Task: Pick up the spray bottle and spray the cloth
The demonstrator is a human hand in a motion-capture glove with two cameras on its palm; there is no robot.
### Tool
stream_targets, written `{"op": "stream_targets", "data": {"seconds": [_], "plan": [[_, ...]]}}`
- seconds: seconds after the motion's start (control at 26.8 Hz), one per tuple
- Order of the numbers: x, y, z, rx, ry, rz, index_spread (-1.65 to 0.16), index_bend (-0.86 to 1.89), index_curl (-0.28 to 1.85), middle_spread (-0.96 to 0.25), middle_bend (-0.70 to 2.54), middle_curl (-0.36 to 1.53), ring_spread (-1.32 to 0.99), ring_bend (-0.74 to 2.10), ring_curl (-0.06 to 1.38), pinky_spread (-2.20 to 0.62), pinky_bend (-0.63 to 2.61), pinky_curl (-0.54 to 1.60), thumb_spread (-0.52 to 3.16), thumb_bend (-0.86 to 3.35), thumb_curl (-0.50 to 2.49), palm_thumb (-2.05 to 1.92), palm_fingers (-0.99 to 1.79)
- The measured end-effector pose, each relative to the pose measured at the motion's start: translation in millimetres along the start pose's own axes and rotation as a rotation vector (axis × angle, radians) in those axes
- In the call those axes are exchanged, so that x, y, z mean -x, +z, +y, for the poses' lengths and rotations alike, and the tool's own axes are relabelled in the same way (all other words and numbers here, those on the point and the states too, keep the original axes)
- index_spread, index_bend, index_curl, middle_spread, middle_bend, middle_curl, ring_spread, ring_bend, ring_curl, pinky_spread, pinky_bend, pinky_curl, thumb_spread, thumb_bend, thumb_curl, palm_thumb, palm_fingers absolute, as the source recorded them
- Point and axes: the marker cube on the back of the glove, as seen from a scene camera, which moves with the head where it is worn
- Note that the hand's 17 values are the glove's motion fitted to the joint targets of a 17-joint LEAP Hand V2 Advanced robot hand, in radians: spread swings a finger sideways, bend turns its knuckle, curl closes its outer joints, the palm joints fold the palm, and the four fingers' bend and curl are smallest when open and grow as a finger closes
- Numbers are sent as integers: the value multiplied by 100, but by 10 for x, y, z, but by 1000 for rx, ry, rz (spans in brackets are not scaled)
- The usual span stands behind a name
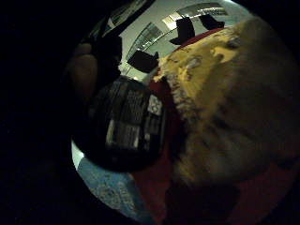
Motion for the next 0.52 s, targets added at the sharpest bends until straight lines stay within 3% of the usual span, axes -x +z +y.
{"op": "stream_targets", "data": {"seconds": [0.22,0.52], "plan": [[-98,-624,589,-43,29,246,-30,7,40,-7,20,41,-7,46,39,16,31,30,106,-2,40,77,76],[-438,-1683,1245,-71,152,815,-31,12,36,-6,20,41,-6,45,39,16,29,31,109,-2,39,76,78]]}}
